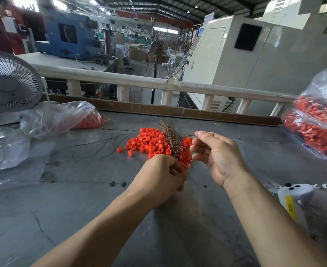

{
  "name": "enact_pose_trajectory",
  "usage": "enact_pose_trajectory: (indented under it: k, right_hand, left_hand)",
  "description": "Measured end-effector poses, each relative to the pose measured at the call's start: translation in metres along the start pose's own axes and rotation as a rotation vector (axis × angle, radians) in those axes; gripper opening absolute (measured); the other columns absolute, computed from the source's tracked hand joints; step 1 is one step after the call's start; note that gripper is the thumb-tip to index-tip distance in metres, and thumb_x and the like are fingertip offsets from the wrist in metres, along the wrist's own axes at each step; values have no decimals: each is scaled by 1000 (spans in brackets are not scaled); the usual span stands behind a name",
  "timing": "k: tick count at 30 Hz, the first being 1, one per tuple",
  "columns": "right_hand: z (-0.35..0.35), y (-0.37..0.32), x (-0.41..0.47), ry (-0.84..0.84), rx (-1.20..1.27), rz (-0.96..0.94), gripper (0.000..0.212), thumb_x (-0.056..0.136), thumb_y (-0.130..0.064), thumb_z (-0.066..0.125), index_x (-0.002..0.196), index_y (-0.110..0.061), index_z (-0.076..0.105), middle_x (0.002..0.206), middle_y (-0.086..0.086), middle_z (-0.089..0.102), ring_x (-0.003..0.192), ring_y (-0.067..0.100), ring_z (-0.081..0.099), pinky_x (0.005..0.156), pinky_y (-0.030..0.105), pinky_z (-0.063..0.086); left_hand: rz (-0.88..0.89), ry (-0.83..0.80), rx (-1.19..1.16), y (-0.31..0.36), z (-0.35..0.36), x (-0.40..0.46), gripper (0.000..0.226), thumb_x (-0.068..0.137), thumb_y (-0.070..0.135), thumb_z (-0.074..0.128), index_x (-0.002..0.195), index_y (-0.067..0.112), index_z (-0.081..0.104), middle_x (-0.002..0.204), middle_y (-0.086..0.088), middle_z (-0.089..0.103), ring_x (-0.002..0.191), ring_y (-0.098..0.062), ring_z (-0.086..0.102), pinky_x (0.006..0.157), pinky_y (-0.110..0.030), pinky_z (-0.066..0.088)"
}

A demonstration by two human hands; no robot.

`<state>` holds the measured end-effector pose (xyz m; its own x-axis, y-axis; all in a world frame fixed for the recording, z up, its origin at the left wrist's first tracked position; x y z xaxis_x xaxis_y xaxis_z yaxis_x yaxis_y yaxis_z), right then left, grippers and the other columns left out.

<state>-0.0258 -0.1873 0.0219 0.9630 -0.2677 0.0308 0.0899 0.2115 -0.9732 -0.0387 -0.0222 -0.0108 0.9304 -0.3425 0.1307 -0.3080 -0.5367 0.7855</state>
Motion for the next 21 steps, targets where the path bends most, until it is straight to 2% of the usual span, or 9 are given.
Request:
enact_pose_trajectory:
  k: [4, 9, 13, 15, 18, 21]
  right_hand:
    - [-1, 1, 2, 39, 24, 11, 8, 101, -7, 61, 98, -3, 67, 71, 7, 72, 60, 18, 71, 46, 25, 54]
    - [-3, 2, 5, 113, 152, 5, 11, 103, -6, 56, 96, -3, 64, 66, 6, 70, 56, 16, 69, 46, 25, 55]
    - [-5, 2, 8, 204, 248, 21, 16, 105, -7, 54, 92, -4, 63, 60, 3, 66, 51, 14, 65, 45, 24, 54]
    - [-6, 3, 8, 235, 264, 33, 17, 104, -7, 54, 90, -5, 63, 59, 2, 64, 49, 13, 64, 44, 23, 53]
    - [-7, 2, 8, 256, 245, 32, 20, 103, -6, 55, 85, -6, 63, 58, 1, 63, 46, 11, 60, 42, 21, 49]
    - [-6, 1, 7, 243, 194, 20, 20, 102, -5, 56, 83, -6, 63, 57, 0, 62, 45, 11, 59, 40, 21, 46]
  left_hand:
    - [-3, -27, 20, -2, -1, 1, 19, 95, 31, 69, 79, 25, 75, 68, 19, 72, 58, 4, 63, 56, -17, 44]
    - [-67, 37, -85, -3, -3, 2, 27, 98, 27, 65, 73, 21, 71, 69, 13, 74, 48, 2, 53, 55, -23, 42]
    - [-125, 74, -249, -2, -8, 2, 27, 98, 24, 65, 75, 14, 74, 76, -8, 76, 57, -16, 54, 61, -36, 49]
    - [-130, 51, -303, -1, -9, 2, 25, 99, 20, 65, 78, 12, 74, 78, -14, 76, 58, -18, 52, 61, -34, 48]
    - [-121, -37, -253, 2, -8, 2, 22, 100, 17, 63, 81, 13, 72, 74, 0, 77, 52, -9, 50, 54, -22, 45]
    - [-114, -127, -152, 2, -12, 2, 21, 100, 20, 62, 82, 16, 72, 74, 4, 77, 52, -5, 52, 54, -18, 46]
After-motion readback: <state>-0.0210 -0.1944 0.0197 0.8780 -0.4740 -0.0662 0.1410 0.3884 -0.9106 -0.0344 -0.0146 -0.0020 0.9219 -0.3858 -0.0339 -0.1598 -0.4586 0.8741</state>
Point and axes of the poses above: each hand's wrist, its own x-axis towards the middle knuckle, its own z-axis out of the palm, y = z × x, the point moved 1 cm from there along x, towards the middle knuckle
